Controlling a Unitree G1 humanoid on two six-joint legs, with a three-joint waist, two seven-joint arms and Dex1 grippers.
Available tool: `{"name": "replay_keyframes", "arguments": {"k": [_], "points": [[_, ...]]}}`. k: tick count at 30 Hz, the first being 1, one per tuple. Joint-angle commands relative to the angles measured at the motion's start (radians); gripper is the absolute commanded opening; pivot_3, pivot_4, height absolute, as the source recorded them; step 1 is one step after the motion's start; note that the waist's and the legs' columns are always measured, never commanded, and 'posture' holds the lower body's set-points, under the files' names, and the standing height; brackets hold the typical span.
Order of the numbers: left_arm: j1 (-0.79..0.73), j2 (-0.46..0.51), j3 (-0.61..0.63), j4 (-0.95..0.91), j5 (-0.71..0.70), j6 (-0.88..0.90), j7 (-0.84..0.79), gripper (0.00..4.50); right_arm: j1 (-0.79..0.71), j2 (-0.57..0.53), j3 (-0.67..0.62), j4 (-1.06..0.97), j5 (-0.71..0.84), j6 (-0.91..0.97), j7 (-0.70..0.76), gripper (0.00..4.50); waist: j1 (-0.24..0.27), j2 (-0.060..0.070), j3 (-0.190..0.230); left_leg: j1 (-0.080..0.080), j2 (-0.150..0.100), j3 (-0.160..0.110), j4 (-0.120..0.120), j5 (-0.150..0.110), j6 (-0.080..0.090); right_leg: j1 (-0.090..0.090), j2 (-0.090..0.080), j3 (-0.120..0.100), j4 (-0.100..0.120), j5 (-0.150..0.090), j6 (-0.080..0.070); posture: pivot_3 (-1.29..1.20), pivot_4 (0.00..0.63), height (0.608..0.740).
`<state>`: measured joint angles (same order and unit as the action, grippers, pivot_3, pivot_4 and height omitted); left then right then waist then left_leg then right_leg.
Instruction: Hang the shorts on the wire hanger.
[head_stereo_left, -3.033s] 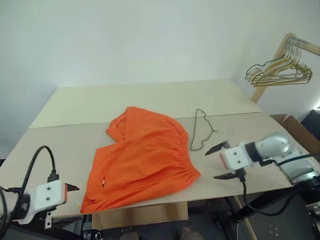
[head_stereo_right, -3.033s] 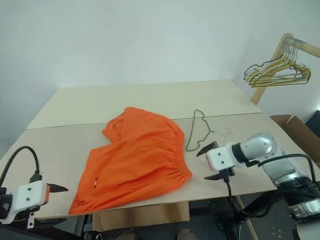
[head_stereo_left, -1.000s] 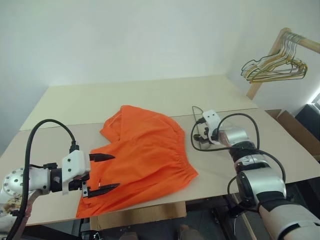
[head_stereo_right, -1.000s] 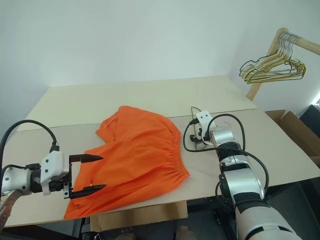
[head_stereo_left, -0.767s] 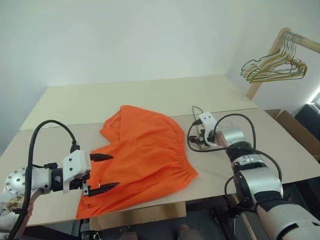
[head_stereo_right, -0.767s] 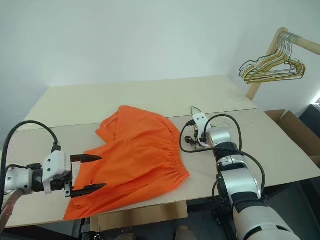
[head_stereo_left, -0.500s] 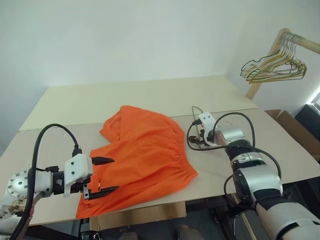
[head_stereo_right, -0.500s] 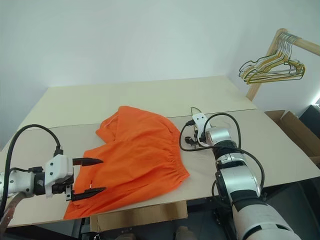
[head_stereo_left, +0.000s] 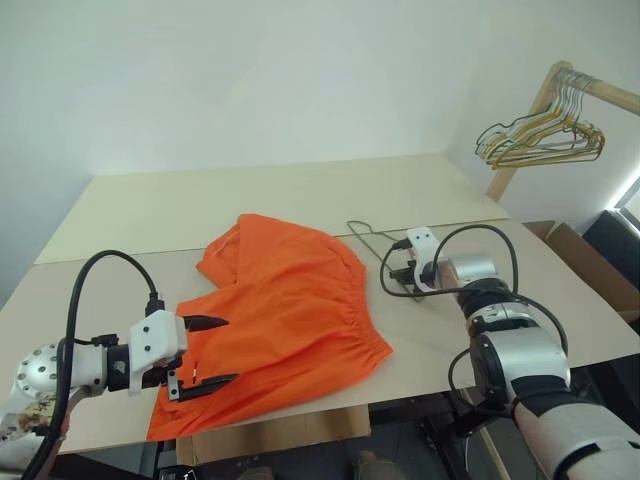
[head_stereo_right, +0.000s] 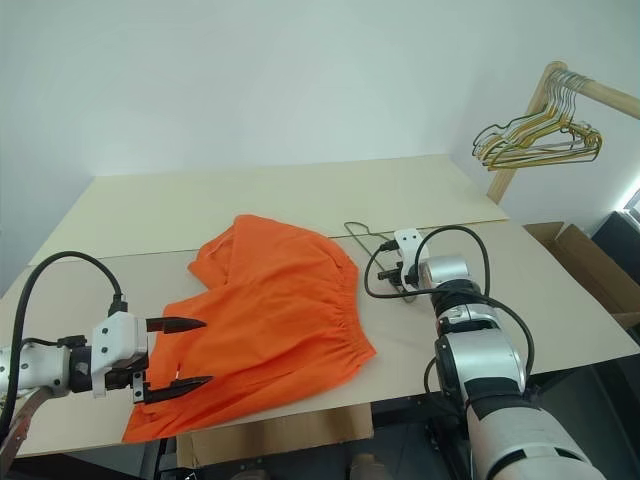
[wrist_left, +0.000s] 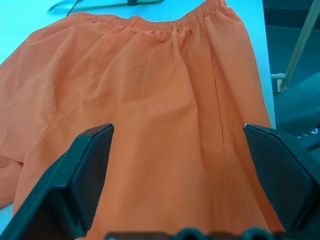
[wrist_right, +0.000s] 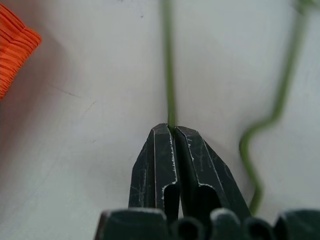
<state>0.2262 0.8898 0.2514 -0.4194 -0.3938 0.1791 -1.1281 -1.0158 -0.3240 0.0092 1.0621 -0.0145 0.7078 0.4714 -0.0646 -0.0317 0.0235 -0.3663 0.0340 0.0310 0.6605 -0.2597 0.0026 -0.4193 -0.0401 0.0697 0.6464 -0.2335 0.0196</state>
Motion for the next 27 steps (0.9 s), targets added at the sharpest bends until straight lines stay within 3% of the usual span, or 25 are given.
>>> {"name": "replay_keyframes", "arguments": {"k": [1,5,8,16,21,27], "points": [[-0.036,-0.012,-0.005,-0.014,0.003,-0.024,0.022,4.50,0.034,0.014,0.016,0.022,-0.013,0.004,-0.004,0.02,0.000,0.000,-0.001,0.000,0.000,0.000,0.000,0.000,0.000,0.000,0.000,0.000,0.000,0.000,0.000,0.08,0.000,0.740],[-0.132,-0.073,-0.022,0.011,0.022,0.009,0.132,4.50,0.040,0.011,0.017,-0.040,-0.024,-0.029,-0.054,0.02,0.002,-0.001,-0.002,0.002,0.000,0.000,0.000,0.000,0.000,0.003,0.000,0.000,0.000,0.000,0.000,0.08,0.000,0.740],[-0.242,-0.149,-0.035,0.011,-0.015,0.147,0.273,4.50,0.054,0.007,-0.015,-0.143,-0.002,-0.060,-0.099,0.02,0.006,-0.001,-0.002,0.005,0.000,-0.001,0.000,0.000,0.000,0.007,0.000,0.000,-0.001,0.000,0.001,0.08,0.000,0.740],[-0.525,-0.419,-0.057,0.061,-0.224,0.517,0.548,4.50,0.187,0.034,-0.090,-0.688,0.129,0.013,-0.088,0.02,0.021,0.002,0.000,0.003,-0.001,-0.005,0.000,0.000,0.000,0.006,0.000,0.000,-0.001,0.000,0.002,0.07,0.000,0.740],[-0.670,-0.565,0.018,0.163,-0.445,0.674,0.643,4.50,0.414,0.052,0.054,-1.040,0.068,-0.367,-0.038,0.02,0.028,0.002,-0.001,-0.007,-0.002,-0.008,0.000,0.000,0.000,-0.003,-0.001,-0.001,-0.001,0.000,0.002,0.05,0.000,0.740],[-0.780,-0.621,0.120,0.260,-0.648,0.728,0.687,4.50,0.535,0.101,0.140,-1.115,-0.011,-0.675,-0.086,0.02,0.015,0.002,-0.001,-0.006,-0.004,-0.008,0.001,0.000,-0.001,-0.003,-0.003,0.002,-0.001,0.002,0.004,0.03,0.000,0.740]]}}
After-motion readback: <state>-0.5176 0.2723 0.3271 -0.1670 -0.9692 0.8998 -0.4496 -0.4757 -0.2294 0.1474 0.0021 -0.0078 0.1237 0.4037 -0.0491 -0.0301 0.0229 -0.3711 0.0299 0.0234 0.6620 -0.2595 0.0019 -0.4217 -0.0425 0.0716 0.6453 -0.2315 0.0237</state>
